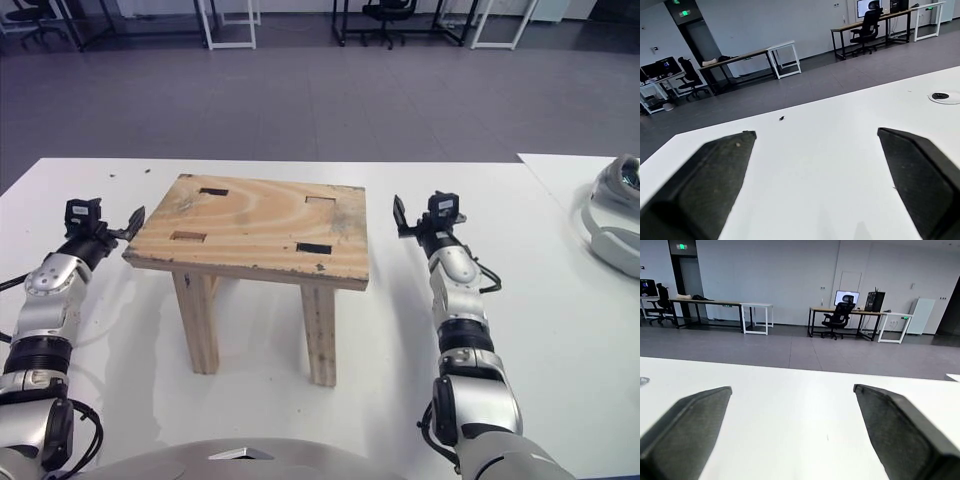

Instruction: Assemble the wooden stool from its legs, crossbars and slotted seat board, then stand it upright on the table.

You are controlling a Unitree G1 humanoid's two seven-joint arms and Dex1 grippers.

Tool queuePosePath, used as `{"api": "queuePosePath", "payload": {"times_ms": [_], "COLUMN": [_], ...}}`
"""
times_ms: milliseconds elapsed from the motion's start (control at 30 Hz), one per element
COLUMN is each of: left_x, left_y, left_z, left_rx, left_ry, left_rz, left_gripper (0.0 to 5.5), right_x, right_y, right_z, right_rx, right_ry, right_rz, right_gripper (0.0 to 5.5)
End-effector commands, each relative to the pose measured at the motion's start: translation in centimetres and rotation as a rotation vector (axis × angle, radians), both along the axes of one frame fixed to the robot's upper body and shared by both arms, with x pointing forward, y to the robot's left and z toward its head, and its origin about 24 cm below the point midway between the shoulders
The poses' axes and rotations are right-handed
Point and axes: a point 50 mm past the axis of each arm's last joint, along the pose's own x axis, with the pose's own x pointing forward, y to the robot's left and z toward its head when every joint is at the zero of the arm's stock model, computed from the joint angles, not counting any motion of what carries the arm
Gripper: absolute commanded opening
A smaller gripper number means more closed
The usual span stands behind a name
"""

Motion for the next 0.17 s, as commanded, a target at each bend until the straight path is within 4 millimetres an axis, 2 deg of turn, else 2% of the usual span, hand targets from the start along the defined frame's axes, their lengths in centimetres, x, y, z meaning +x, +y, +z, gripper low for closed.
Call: {"api": "queuePosePath", "payload": {"times_ms": [33, 167], "left_x": [-0.21, 0.23], "left_y": [-0.84, -1.49], "left_z": [-0.43, -0.27], "left_rx": [-0.004, 0.003], "left_ry": [0.015, -0.001], "left_rz": [-0.025, -0.043], "left_gripper": [4.48, 4.48], "right_x": [-0.28, -0.65], "right_y": [-1.0, -1.57], "right_z": [0.15, -0.18], "right_rx": [-0.008, -0.021], "right_ry": [0.017, 0.031], "right_rz": [-0.014, -0.038], "right_gripper": [4.56, 4.56]}}
